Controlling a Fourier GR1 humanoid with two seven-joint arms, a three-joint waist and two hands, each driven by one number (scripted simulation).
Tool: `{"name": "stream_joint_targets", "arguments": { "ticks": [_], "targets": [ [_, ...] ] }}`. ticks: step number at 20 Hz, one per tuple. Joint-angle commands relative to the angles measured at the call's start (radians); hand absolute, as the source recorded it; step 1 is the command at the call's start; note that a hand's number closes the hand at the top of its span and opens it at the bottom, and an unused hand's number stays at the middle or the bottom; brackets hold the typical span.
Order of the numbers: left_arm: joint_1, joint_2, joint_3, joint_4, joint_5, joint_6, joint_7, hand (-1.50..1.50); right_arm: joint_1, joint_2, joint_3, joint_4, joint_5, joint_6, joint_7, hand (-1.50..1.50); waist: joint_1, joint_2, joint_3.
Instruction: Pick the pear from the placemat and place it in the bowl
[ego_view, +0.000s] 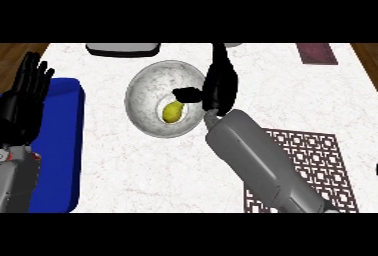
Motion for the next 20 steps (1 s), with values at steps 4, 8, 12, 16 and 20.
{"name": "stream_joint_targets", "arguments": {
  "ticks": [4, 8, 12, 16, 20],
  "targets": [
    [0.050, 0.002, 0.028, -0.009, 0.008, 0.000, -0.017, 0.00, 0.145, -0.022, -0.075, -0.118, 0.113, -0.211, 0.039, -1.50, -0.049, -0.013, 0.000],
    [0.040, 0.004, 0.011, -0.084, -0.009, 0.029, 0.056, 0.00, 0.299, -0.081, -0.116, -0.293, 0.075, -0.189, -0.014, -1.50, -0.048, -0.013, 0.001],
    [0.085, 0.006, 0.036, -0.087, 0.004, 0.013, 0.019, 0.00, 0.512, -0.210, -0.132, -0.555, -0.071, -0.143, -0.133, -1.50, -0.049, -0.011, 0.001],
    [0.049, 0.022, 0.046, -0.013, 0.001, -0.012, -0.002, 0.00, 0.702, -0.301, -0.143, -0.762, -0.144, -0.125, -0.201, -1.50, -0.051, -0.008, 0.000],
    [0.068, 0.012, 0.044, -0.072, 0.012, -0.009, 0.028, 0.00, 0.890, -0.387, -0.188, -0.887, -0.343, -0.114, -0.388, -1.50, -0.045, -0.007, 0.001]
  ]
}}
